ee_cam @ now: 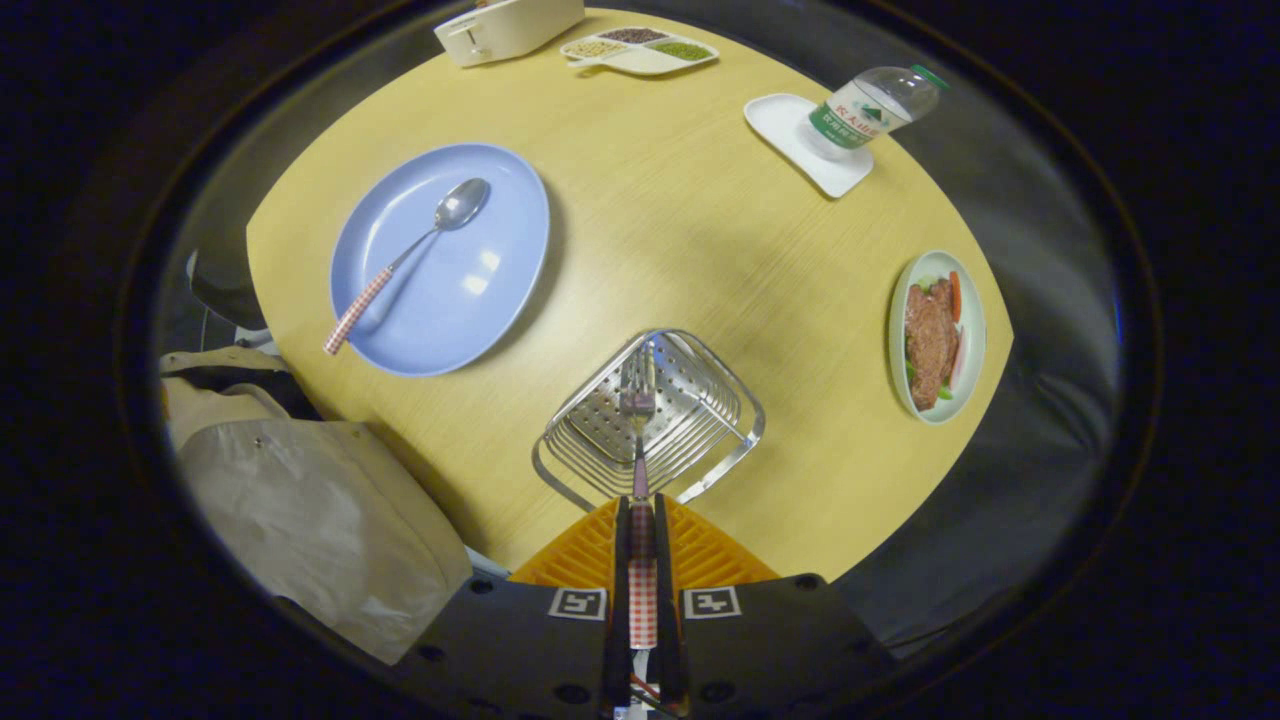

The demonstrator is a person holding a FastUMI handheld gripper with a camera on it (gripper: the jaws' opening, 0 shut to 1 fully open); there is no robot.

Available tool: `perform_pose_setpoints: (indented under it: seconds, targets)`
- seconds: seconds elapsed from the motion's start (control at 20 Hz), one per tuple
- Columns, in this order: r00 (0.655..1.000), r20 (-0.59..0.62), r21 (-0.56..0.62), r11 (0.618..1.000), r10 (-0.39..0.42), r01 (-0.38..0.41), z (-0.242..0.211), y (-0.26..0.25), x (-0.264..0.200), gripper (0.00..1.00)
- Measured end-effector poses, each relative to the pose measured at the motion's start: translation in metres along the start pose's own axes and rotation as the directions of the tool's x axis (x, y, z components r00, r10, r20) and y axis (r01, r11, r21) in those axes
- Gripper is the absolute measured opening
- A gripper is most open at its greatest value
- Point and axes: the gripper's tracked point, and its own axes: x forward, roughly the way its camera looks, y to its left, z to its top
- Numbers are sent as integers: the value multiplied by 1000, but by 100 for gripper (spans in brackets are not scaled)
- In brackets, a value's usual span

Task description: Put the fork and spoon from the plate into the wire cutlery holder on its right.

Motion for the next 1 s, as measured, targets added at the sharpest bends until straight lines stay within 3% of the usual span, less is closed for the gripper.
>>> perform_pose_setpoints:
  seconds: [0.1,0.25,0.35,0.6,0.75,0.85,1.0]
  targets:
    - [1000,25,10,1000,-8,8,2,0,0,17]
    - [997,74,46,999,-5,2,8,3,-6,37]
    - [995,95,70,998,-9,2,8,4,-8,37]
    - [980,198,147,989,-35,6,10,3,-27,69]
    - [938,338,243,970,-83,-1,31,10,-49,88]
    - [904,420,300,953,-86,-49,44,28,-58,100]
    - [859,500,328,942,-113,-67,51,54,-66,100]
